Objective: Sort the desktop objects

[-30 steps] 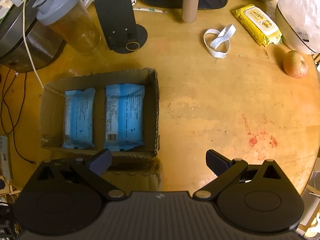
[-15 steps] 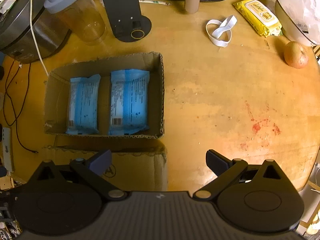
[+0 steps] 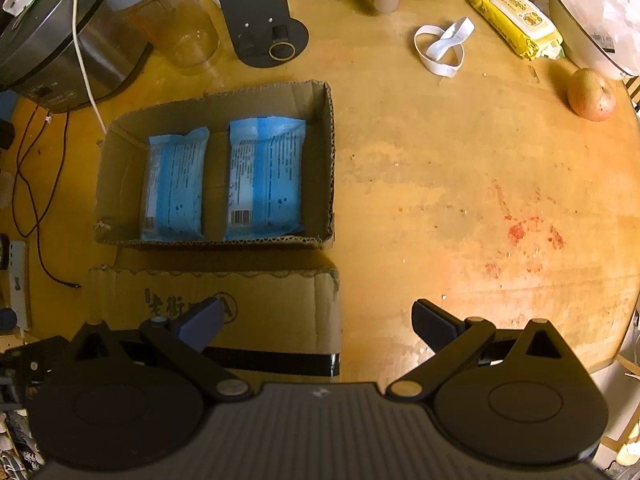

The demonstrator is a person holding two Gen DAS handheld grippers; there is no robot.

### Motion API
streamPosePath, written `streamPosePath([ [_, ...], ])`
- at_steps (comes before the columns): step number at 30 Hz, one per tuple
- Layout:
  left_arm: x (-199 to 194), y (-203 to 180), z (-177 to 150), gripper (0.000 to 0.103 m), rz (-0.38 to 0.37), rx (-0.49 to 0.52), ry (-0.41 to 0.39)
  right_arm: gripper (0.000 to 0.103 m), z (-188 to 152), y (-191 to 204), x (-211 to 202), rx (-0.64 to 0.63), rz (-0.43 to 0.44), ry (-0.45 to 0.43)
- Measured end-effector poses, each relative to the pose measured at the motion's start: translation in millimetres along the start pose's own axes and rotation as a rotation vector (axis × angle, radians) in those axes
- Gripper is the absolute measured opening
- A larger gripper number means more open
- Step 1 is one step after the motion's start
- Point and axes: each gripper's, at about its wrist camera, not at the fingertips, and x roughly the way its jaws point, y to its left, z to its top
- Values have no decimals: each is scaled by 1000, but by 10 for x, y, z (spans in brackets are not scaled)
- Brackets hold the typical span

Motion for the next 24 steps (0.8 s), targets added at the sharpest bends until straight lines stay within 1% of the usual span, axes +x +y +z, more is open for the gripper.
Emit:
streamPosePath([
  [24,0,-18,-12,103,-1,2,-1,103,-255,-8,-13,-1,11,26],
])
